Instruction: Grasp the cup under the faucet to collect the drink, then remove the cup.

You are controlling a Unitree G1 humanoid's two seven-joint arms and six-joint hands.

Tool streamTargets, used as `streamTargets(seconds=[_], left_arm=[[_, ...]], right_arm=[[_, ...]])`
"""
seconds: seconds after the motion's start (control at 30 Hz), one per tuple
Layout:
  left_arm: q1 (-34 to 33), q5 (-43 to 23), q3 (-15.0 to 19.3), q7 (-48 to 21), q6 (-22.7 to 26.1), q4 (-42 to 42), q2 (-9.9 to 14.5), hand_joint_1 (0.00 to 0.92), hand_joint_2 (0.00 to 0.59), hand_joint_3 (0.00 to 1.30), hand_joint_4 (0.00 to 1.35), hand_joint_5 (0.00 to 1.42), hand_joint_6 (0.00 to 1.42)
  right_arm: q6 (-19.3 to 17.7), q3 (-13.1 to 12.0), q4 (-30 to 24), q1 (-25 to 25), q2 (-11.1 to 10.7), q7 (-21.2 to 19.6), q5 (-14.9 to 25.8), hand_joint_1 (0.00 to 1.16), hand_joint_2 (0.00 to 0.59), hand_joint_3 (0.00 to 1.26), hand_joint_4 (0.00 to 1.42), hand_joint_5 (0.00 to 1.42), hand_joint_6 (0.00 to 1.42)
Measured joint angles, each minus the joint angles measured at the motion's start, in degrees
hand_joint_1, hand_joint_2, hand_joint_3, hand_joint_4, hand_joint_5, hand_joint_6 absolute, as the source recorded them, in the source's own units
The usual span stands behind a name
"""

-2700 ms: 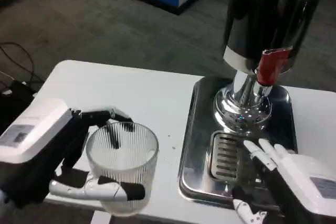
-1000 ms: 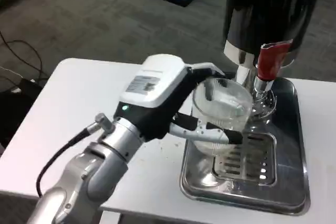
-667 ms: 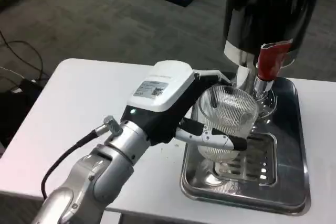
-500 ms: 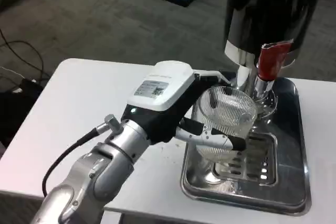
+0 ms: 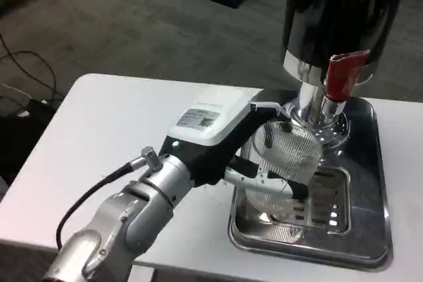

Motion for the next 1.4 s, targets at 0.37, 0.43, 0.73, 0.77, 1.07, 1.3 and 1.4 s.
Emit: streamTargets(seconds=[0.37,0.43,0.73,0.77,1.07,1.3,1.4], left_arm=[[-0.59,1.60,-1.54,4.77,0.17,2.61,-1.88,0.466,0.052,1.00,1.11,1.25,1.42],[-1.18,1.62,-1.64,4.97,0.19,3.49,-2.23,0.468,0.056,1.00,1.10,1.25,1.42],[-3.30,2.58,-2.90,7.87,0.20,7.06,-3.80,0.470,0.060,0.91,1.00,1.17,1.42],[-3.32,2.60,-3.12,8.24,0.21,7.22,-3.98,0.470,0.060,0.91,1.00,1.16,1.42],[-3.58,2.69,-4.18,9.03,0.30,7.95,-4.71,0.472,0.061,0.90,0.98,1.14,1.42],[-3.57,2.49,-4.96,8.97,0.60,7.92,-4.62,0.429,0.067,0.79,0.82,1.05,1.39],[-3.57,2.50,-5.13,8.97,0.82,7.83,-4.39,0.408,0.067,0.77,0.78,1.02,1.40]], right_arm=[[0.42,-0.31,0.32,1.55,-1.28,0.00,2.31,0.39,0.543,0.12,0.01,0.02,0.00],[0.67,-0.48,0.83,1.59,-1.37,0.00,2.68,0.39,0.544,0.12,0.01,0.02,0.00],[1.34,-1.02,2.17,2.87,-1.60,-0.01,4.36,0.39,0.545,0.12,0.01,0.03,0.00],[1.33,-1.05,2.18,3.03,-1.60,-0.02,4.49,0.39,0.545,0.12,0.01,0.03,0.00],[0.94,-1.39,2.22,3.83,-1.54,-1.05,6.16,0.38,0.545,0.11,0.02,0.05,0.00],[0.94,-1.39,2.31,3.98,-1.55,-1.41,6.78,0.38,0.545,0.11,0.02,0.05,0.00],[0.94,-1.39,2.33,4.04,-1.56,-1.55,6.85,0.38,0.545,0.11,0.02,0.05,0.00]])
